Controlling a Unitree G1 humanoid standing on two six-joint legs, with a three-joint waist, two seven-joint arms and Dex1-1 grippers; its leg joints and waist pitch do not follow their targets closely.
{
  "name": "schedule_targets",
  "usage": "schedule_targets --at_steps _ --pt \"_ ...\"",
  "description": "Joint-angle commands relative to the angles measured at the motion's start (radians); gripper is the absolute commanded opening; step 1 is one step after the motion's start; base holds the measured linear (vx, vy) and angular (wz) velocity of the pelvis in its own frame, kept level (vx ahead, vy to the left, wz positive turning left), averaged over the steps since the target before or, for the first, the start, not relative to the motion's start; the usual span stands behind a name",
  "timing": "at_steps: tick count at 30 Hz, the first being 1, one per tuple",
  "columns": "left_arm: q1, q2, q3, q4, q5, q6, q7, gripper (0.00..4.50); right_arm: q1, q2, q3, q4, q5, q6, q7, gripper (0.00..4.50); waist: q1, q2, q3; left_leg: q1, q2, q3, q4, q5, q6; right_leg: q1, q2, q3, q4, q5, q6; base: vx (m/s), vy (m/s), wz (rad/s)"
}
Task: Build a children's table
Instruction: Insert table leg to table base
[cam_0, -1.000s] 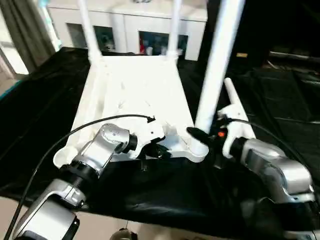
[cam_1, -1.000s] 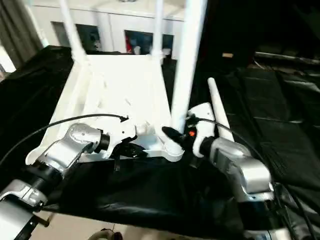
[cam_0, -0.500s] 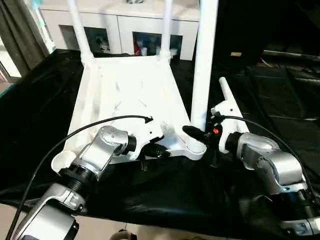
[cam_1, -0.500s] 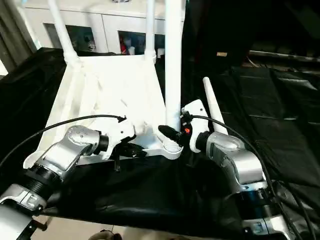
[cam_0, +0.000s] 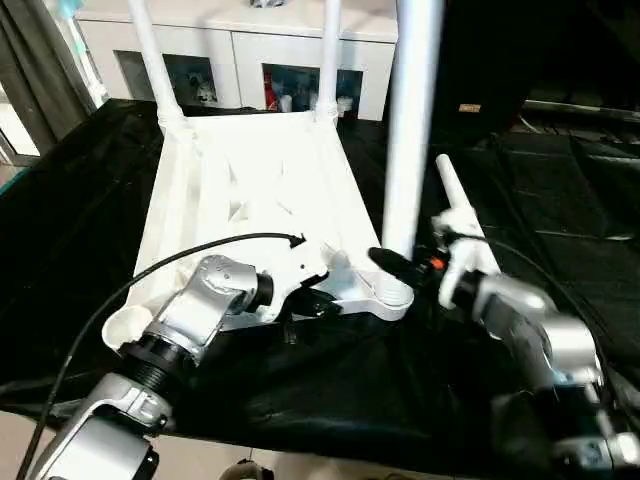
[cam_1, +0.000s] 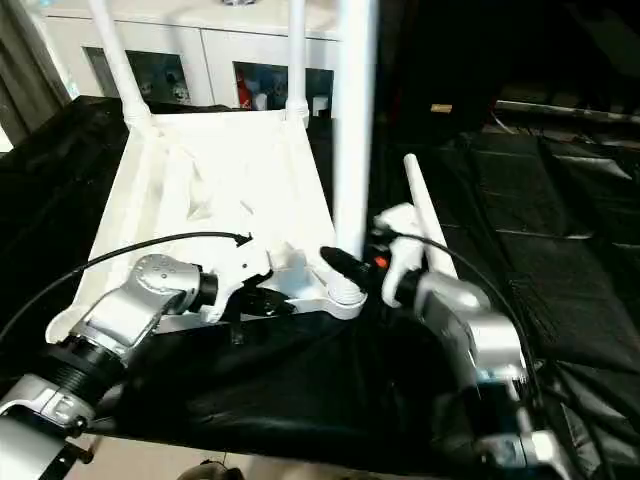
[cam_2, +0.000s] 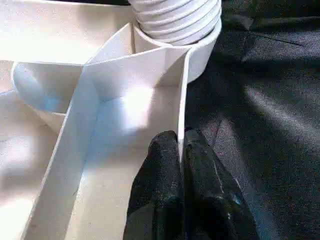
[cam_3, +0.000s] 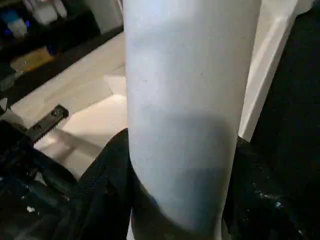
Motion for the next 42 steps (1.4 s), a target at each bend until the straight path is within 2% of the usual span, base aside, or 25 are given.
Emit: schedule_targets --at_steps 1,4,7,8,11,12,16,20,21,24,30,34,38,40,41,42 --pt "0.006 -0.02 0.053 -0.007 -0.058 -0.009 0.019 0.0 0.065 -0.002 -0.004 0.057 -0.012 0.01 -0.001 1.91 0.007 -0.018 -0.071 0.022 0.058 -0.032 -0.072 -0.241 0.011 0.039 -0.085 0.05 -0.091 -0.333 -0.178 0.0 0.0 0.0" --pt "-0.001 -0.022 0.052 0.002 -0.055 -0.013 0.022 0.0 0.102 0.015 -0.015 0.064 -0.005 -0.027 -0.002 1.9 0.007 -0.013 -0.073 0.023 0.059 -0.033 -0.074 -0.238 0.016 0.039 -0.083 0.048 -0.09 -0.309 -0.187 0.0 0.0 0.0" --pt "-0.011 -0.027 0.056 0.017 -0.05 -0.017 0.026 0.0 0.129 0.039 -0.035 0.085 0.0 -0.08 -0.016 1.9 0.007 -0.011 -0.074 0.022 0.059 -0.034 -0.076 -0.254 0.017 0.039 -0.085 0.048 -0.093 -0.319 -0.187 0.0 0.0 0.0" --pt "-0.014 -0.028 0.058 0.021 -0.047 -0.018 0.027 0.0 0.135 0.044 -0.039 0.095 -0.002 -0.099 -0.016 1.9 0.008 -0.008 -0.073 0.023 0.059 -0.035 -0.077 -0.259 0.016 0.039 -0.085 0.048 -0.093 -0.326 -0.185 0.0 0.0 0.0" --pt "-0.019 -0.031 0.061 0.03 -0.041 -0.022 0.029 0.0 0.151 0.056 -0.047 0.114 -0.008 -0.141 -0.013 1.9 0.005 -0.008 -0.073 0.022 0.059 -0.037 -0.079 -0.282 0.009 0.039 -0.085 0.048 -0.097 -0.351 -0.178 0.0 0.0 0.0" --pt "-0.023 -0.033 0.063 0.038 -0.037 -0.026 0.03 0.0 0.165 0.067 -0.05 0.125 -0.01 -0.178 -0.009 1.9 0.006 -0.006 -0.074 0.025 0.06 -0.037 -0.08 -0.291 0.008 0.036 -0.086 0.048 -0.098 -0.354 -0.178 0.0 0.0 0.0" --pt "-0.028 -0.035 0.064 0.047 -0.035 -0.03 0.032 0.0 0.181 0.076 -0.049 0.138 -0.017 -0.222 -0.001 1.9 0.004 -0.007 -0.073 0.024 0.061 -0.038 -0.083 -0.301 0.01 0.037 -0.086 0.048 -0.099 -0.352 -0.179 0.0 0.0 0.0" --pt "-0.032 -0.039 0.067 0.059 -0.029 -0.038 0.041 0.0 0.191 0.058 0.001 0.181 -0.1 -0.338 0.002 1.9 0.004 -0.01 -0.071 0.024 0.06 -0.038 -0.083 -0.316 0.009 0.035 -0.088 0.048 -0.103 -0.386 -0.169 0.0 0.0 0.0" --pt "-0.033 -0.039 0.068 0.06 -0.028 -0.039 0.043 0.0 0.189 0.048 0.02 0.189 -0.127 -0.365 0.008 1.9 0.001 -0.011 -0.068 0.025 0.06 -0.039 -0.085 -0.333 0.005 0.033 -0.088 0.047 -0.108 -0.429 -0.156 0.0 0.0 0.0" --pt "-0.033 -0.039 0.069 0.063 -0.027 -0.041 0.045 0.0 0.181 0.038 0.032 0.197 -0.148 -0.387 0.01 1.9 -0.002 -0.011 -0.065 0.028 0.061 -0.042 -0.087 -0.365 0.0 0.029 -0.088 0.047 -0.114 -0.484 -0.139 0.0 0.0 0.0" --pt "-0.036 -0.038 0.069 0.074 -0.02 -0.05 0.05 0.0 0.149 0.011 0.058 0.238 -0.187 -0.455 0.029 1.9 -0.005 -0.017 -0.063 0.028 0.06 -0.042 -0.087 -0.38 0.006 0.026 -0.088 0.048 -0.118 -0.496 -0.136 0.0 0.0 0.0" --pt "-0.037 -0.036 0.07 0.078 -0.016 -0.055 0.053 0.0 0.137 -0.005 0.071 0.248 -0.19 -0.455 0.062 1.9 -0.006 -0.019 -0.061 0.029 0.061 -0.044 -0.088 -0.392 0.008 0.024 -0.088 0.047 -0.122 -0.537 -0.124 0.0 0.0 0.0" --pt "-0.04 -0.028 0.073 0.091 -0.008 -0.068 0.058 0.0 0.134 -0.031 0.091 0.228 -0.173 -0.418 0.125 1.9 -0.005 -0.02 -0.061 0.029 0.063 -0.044 -0.09 -0.397 0.01 0.024 -0.088 0.048 -0.123 -0.528 -0.123 0.0 0.0 0.0" --pt "-0.042 -0.027 0.075 0.095 -0.008 -0.069 0.06 0.0 0.133 -0.034 0.079 0.219 -0.147 -0.399 0.139 1.9 -0.003 -0.022 -0.062 0.029 0.063 -0.043 -0.089 -0.388 0.015 0.024 -0.09 0.049 -0.123 -0.518 -0.129 0.0 0.0 0.0" --pt "-0.045 -0.024 0.079 0.101 -0.006 -0.072 0.065 0.0 0.125 -0.031 0.034 0.218 -0.1 -0.376 0.134 1.9 -0.002 -0.021 -0.062 0.029 0.063 -0.043 -0.089 -0.386 0.017 0.025 -0.09 0.049 -0.123 -0.516 -0.13 0.0 0.0 0.0" --pt "-0.046 -0.024 0.08 0.103 -0.006 -0.073 0.066 0.0 0.122 -0.029 0.021 0.22 -0.087 -0.371 0.13 1.9 -0.002 -0.022 -0.063 0.028 0.062 -0.042 -0.089 -0.379 0.021 0.025 -0.09 0.049 -0.123 -0.514 -0.132 0.0 0.0 0.0"
